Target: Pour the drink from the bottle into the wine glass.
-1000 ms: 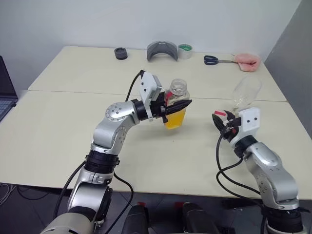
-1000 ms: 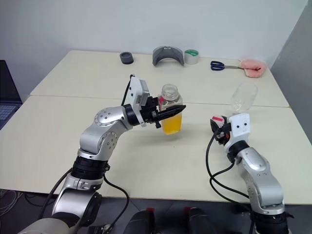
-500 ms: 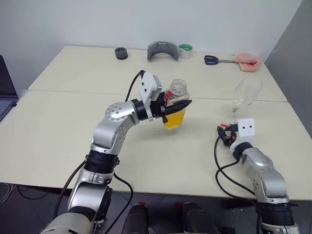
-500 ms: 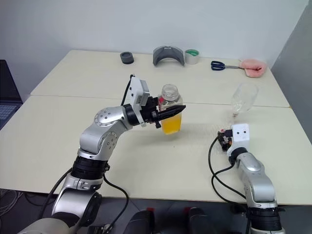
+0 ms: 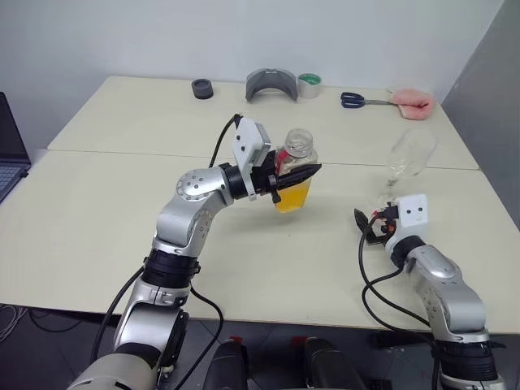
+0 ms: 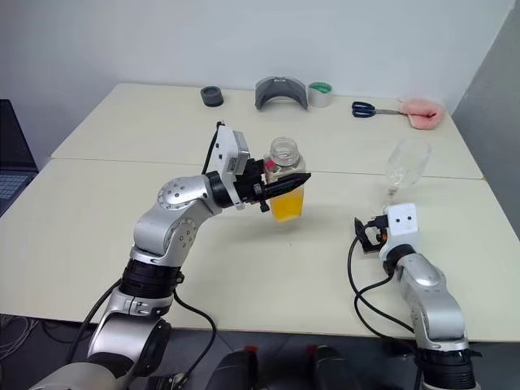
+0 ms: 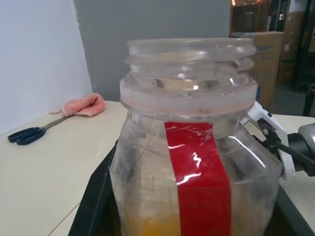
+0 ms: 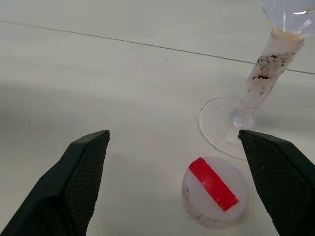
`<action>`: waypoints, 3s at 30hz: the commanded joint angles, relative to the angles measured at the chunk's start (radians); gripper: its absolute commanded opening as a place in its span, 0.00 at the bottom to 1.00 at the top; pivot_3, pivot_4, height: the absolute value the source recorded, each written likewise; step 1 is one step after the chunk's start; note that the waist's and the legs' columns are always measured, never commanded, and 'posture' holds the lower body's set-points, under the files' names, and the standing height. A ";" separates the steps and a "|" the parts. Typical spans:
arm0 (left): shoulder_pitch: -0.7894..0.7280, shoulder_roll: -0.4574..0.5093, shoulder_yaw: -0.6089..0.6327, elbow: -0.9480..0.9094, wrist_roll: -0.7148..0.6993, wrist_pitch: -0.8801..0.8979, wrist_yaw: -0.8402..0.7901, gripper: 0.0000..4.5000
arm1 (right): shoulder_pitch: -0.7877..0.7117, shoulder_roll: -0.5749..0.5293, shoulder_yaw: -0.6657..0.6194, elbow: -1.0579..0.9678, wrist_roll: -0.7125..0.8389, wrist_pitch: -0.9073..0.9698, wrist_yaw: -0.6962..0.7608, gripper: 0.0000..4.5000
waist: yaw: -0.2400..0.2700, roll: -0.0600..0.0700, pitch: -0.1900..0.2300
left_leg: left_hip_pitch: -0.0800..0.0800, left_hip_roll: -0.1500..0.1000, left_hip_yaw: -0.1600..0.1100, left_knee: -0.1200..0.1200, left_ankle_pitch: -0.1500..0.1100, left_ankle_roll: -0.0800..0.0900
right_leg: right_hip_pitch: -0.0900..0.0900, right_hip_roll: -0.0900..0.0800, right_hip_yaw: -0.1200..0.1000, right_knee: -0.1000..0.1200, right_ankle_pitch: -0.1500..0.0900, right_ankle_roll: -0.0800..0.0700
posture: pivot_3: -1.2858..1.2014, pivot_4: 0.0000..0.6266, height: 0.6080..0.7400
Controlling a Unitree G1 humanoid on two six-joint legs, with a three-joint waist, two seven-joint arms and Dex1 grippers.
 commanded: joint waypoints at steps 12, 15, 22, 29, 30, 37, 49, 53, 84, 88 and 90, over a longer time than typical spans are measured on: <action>-0.104 0.041 0.145 0.216 0.168 -0.170 0.298 0.40 | -0.318 -0.120 -0.053 -0.264 0.572 0.178 0.328 0.99 | -0.004 -0.001 0.000 | 0.000 0.000 -0.002 0.001 0.000 0.000 | 0.001 0.001 -0.002 0.001 0.000 0.000 | 0.52 0.24 1.00; -0.123 0.040 0.181 0.277 0.201 -0.216 0.383 0.40 | -0.379 -0.095 -0.037 -0.271 0.629 0.224 0.283 0.99 | 0.002 0.000 0.000 | -0.001 0.000 -0.002 0.001 0.000 0.000 | 0.001 0.000 -0.002 0.000 0.000 0.000 | 0.52 0.24 1.00; -0.148 0.053 0.258 0.425 0.238 -0.311 0.536 0.40 | -0.376 -0.099 0.033 -0.253 0.595 0.199 0.328 0.99 | 0.004 0.000 0.000 | -0.001 0.000 -0.002 0.001 0.000 0.000 | 0.000 -0.001 -0.002 0.000 0.000 0.000 | 0.52 0.24 1.00; -0.117 0.044 0.306 0.522 0.238 -0.394 0.610 0.40 | -0.365 -0.111 0.033 -0.234 0.585 0.176 0.355 0.99 | 0.004 -0.001 0.000 | -0.001 0.000 -0.001 0.001 0.000 0.000 | 0.000 0.000 -0.002 0.000 0.000 0.000 | 0.52 0.24 1.00; -0.112 0.044 0.311 0.532 0.234 -0.410 0.609 0.40 | -0.369 -0.109 0.034 -0.233 0.586 0.175 0.353 0.99 | 0.003 -0.001 0.000 | -0.001 0.000 -0.001 0.001 0.000 0.000 | 0.000 0.000 -0.002 0.000 0.000 0.000 | 0.52 0.24 1.00; -0.061 0.042 0.301 0.575 0.237 -0.496 0.577 0.40 | -0.379 -0.103 0.038 -0.240 0.589 0.182 0.339 0.99 | 0.003 -0.001 0.000 | -0.001 0.000 -0.001 0.001 0.000 0.000 | 0.000 0.000 -0.002 0.000 0.000 0.000 | 0.52 0.24 1.00; -0.027 0.034 0.316 0.645 0.232 -0.559 0.556 0.40 | -0.391 -0.099 0.041 -0.245 0.594 0.186 0.317 0.99 | 0.003 -0.001 0.000 | -0.001 0.000 -0.001 0.001 0.000 0.000 | 0.000 0.000 -0.002 0.000 0.000 0.000 | 0.52 0.24 1.00; -0.025 0.036 0.320 0.645 0.227 -0.560 0.554 0.40 | -0.392 -0.099 0.040 -0.245 0.594 0.185 0.315 0.99 | 0.003 -0.001 0.000 | -0.001 0.000 -0.001 0.001 0.000 0.000 | 0.000 0.000 -0.002 0.000 0.000 0.000 | 0.52 0.24 1.00; 0.530 0.109 0.268 -0.217 0.088 -0.027 0.472 0.99 | -0.015 -0.210 -0.025 -0.307 0.522 0.195 0.270 1.00 | 0.003 -0.003 -0.001 | -0.001 0.001 -0.001 0.000 0.000 0.000 | 0.001 -0.001 -0.002 0.000 0.000 0.000 | 0.52 0.24 1.00; 0.619 0.232 0.227 -0.366 -0.040 0.107 0.273 0.99 | 0.088 -0.234 -0.038 -0.293 0.448 0.167 0.250 1.00 | 0.000 -0.003 -0.001 | 0.000 0.001 -0.001 0.000 0.000 0.000 | 0.000 -0.001 -0.001 0.000 -0.001 0.001 | 0.52 0.24 1.00; 0.628 0.294 0.217 -0.414 -0.109 0.155 0.175 0.99 | 0.104 -0.212 -0.047 -0.253 0.386 0.147 0.189 1.00 | -0.003 -0.003 -0.001 | 0.001 0.001 0.000 0.000 0.000 0.000 | 0.000 -0.001 -0.001 0.000 -0.003 0.004 | 0.52 0.24 1.00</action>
